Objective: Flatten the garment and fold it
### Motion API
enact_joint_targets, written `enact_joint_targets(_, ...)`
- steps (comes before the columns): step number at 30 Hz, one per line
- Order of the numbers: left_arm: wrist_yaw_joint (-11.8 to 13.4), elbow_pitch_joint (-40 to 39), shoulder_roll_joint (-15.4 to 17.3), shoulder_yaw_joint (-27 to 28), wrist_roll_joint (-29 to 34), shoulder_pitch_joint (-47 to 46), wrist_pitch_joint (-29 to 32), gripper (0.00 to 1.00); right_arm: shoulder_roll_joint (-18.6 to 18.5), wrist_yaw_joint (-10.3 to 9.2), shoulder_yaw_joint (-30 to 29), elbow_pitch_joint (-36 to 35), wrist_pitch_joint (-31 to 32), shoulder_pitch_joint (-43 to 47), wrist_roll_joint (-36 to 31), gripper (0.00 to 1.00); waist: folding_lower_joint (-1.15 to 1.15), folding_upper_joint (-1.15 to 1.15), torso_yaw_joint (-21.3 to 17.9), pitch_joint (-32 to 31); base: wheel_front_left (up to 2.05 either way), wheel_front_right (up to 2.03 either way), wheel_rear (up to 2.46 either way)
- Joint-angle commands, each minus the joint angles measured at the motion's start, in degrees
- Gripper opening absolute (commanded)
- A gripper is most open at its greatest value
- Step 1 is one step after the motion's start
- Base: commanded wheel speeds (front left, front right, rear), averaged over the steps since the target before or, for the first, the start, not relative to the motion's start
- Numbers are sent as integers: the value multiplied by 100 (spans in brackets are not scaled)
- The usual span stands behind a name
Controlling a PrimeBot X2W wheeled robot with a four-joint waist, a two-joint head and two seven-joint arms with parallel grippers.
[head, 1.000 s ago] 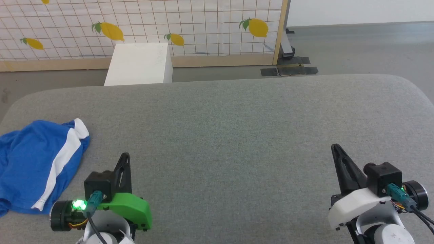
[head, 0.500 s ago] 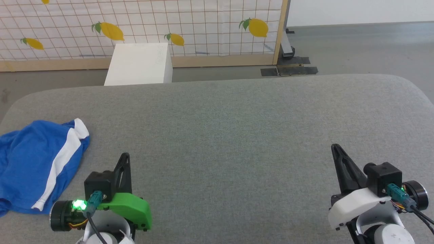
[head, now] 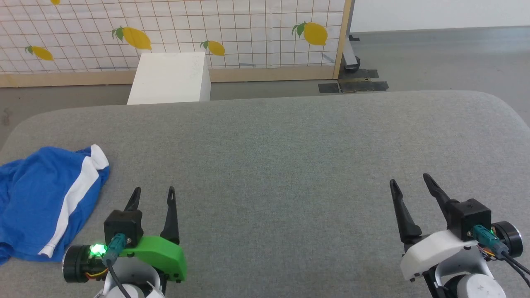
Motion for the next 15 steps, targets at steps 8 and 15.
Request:
enact_joint_targets(8, -23, 62, -3, 15, -66, 17, -167, 100, 0, -1, -13, 102, -165, 52, 155, 100, 0, 0, 69, 5, 0, 0, 0)
enact_joint_targets(15, -30, 93, -6, 93, -132, 60, -310, 100, 0, -2, -5, 200, -307, 78, 289, 100, 0, 0, 339, 11, 0, 0, 0)
